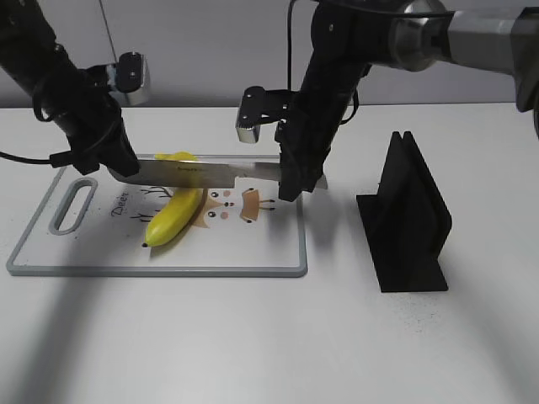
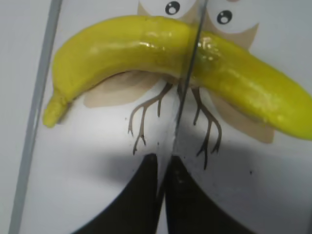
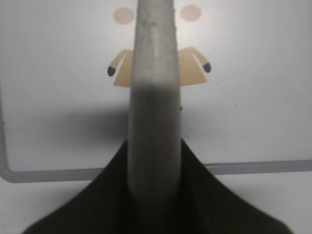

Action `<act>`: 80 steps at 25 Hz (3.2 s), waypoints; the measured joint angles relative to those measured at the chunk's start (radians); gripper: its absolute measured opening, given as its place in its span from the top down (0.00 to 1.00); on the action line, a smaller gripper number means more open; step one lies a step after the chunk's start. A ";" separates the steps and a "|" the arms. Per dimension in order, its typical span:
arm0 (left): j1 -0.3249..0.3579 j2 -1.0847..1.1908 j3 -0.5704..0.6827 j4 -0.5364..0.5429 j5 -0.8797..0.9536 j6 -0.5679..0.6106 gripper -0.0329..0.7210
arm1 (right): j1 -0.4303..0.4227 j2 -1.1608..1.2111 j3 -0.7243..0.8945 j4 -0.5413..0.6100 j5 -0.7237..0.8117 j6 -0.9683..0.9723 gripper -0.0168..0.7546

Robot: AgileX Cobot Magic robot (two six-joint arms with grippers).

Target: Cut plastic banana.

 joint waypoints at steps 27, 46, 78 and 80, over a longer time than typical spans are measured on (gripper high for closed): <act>-0.014 0.009 -0.014 -0.011 0.004 0.001 0.93 | -0.005 0.036 -0.008 -0.021 0.011 0.018 0.74; -0.010 -0.005 0.059 -0.045 -0.057 0.003 0.92 | -0.005 0.036 -0.010 -0.026 0.004 0.017 0.74; -0.033 -0.335 0.091 -0.172 -0.079 -0.032 0.09 | 0.008 -0.189 -0.120 -0.034 0.128 0.038 0.74; -0.033 -0.361 0.091 -0.176 -0.080 -0.032 0.08 | 0.007 -0.211 -0.119 -0.036 0.128 0.040 0.74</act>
